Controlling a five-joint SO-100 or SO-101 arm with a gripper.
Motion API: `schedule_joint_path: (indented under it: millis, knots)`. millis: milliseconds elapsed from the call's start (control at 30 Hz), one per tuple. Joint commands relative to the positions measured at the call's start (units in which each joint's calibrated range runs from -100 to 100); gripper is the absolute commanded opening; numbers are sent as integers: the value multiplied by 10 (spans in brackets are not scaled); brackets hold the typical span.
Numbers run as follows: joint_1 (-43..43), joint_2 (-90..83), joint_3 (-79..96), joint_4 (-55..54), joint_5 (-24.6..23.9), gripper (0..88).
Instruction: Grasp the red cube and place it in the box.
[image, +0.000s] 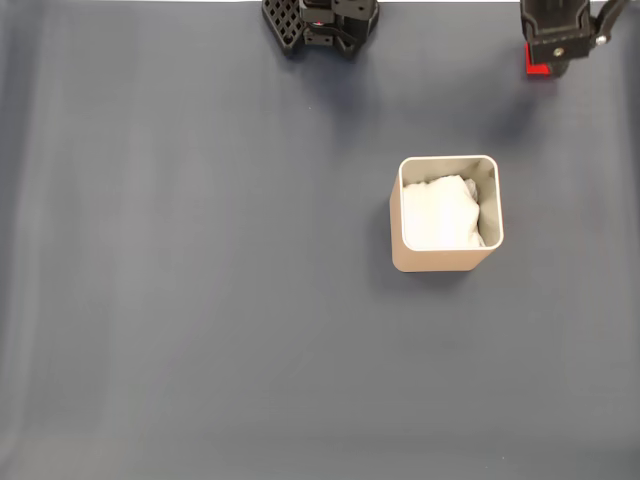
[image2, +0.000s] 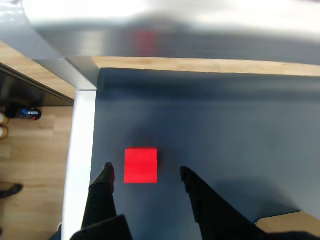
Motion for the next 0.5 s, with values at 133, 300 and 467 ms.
schedule_joint_path:
  millis: [133, 300, 467]
  knots:
    - [-7, 15, 12, -31, -12, 342]
    - [-10, 21, 34, -48, -16, 343]
    - [-11, 20, 52, -57, -17, 343]
